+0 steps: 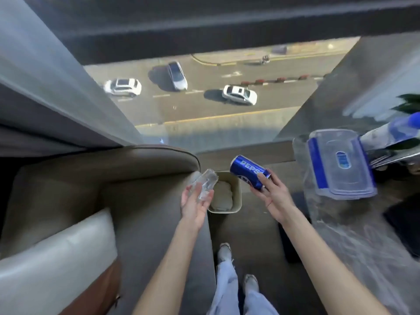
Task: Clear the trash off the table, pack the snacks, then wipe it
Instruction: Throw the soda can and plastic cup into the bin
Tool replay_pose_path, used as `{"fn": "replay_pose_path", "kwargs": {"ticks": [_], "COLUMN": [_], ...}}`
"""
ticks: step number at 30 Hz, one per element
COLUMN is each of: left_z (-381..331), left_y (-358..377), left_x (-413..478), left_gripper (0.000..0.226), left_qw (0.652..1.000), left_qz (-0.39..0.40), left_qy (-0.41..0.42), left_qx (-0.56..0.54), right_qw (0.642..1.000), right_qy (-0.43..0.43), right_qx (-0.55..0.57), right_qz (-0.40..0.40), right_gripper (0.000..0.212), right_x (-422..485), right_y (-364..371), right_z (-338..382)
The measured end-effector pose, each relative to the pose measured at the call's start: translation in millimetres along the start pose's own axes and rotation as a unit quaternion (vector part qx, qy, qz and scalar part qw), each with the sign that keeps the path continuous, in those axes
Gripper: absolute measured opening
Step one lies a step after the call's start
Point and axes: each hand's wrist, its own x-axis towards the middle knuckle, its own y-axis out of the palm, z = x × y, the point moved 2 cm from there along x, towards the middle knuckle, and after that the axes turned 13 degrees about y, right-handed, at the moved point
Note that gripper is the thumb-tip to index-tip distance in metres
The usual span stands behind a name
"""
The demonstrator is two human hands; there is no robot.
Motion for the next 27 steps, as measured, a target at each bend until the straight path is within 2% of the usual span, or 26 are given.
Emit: {"fn": "replay_pose_path", "kwargs": {"ticks": [3, 7, 9, 10, 11, 13, 14, 16, 18, 20, 23, 25, 27], "left_z": [64, 160, 201, 218, 231, 256, 268, 289, 308, 322, 334, 335, 329], "left_y": [-28, -57, -68, -74, -80, -91, -96, -106, -118, -131, -146, -152, -154], "left_x": [73, 179, 222, 243, 261, 302, 322, 359, 392, 415, 433, 436, 430], "left_gripper": [0.040, 0.042, 0.043, 0.044, 0.047, 0.053, 0.056, 0.058, 0.059, 0.061, 0.065, 0.075, 0.088], "left_qw": [0.997, 0.983, 0.970, 0.953, 0.916, 0.800, 0.743, 0.652, 0.581, 0.542, 0.494, 0.459, 0.450], "left_qz": [-0.069, -0.146, -0.151, -0.135, -0.102, 0.004, 0.062, 0.135, 0.149, 0.145, 0.150, 0.164, 0.180], "left_qy": [-0.014, 0.025, 0.052, 0.086, 0.131, 0.227, 0.253, 0.259, 0.243, 0.231, 0.247, 0.257, 0.243], "left_qx": [0.024, 0.107, 0.182, 0.259, 0.364, 0.555, 0.617, 0.700, 0.762, 0.795, 0.820, 0.834, 0.840], "right_qw": [0.998, 0.988, 0.971, 0.941, 0.896, 0.802, 0.759, 0.674, 0.608, 0.576, 0.556, 0.546, 0.531], "right_qy": [0.033, 0.041, 0.003, -0.040, -0.089, -0.178, -0.197, -0.218, -0.227, -0.227, -0.229, -0.219, -0.201], "right_qx": [-0.015, -0.045, -0.144, -0.255, -0.370, -0.537, -0.599, -0.691, -0.750, -0.779, -0.794, -0.804, -0.821], "right_qz": [-0.054, -0.141, -0.191, -0.220, -0.230, -0.188, -0.164, -0.141, -0.125, -0.100, -0.091, -0.082, -0.065], "right_gripper": [0.063, 0.059, 0.056, 0.056, 0.056, 0.057, 0.058, 0.061, 0.064, 0.068, 0.076, 0.080, 0.083], "right_x": [83, 204, 256, 281, 304, 351, 374, 420, 460, 491, 518, 522, 515], "right_y": [-26, -69, -88, -96, -104, -115, -121, -131, -137, -139, -146, -149, -147], "right_z": [-34, -88, -112, -121, -129, -144, -152, -166, -177, -187, -199, -205, -206]}}
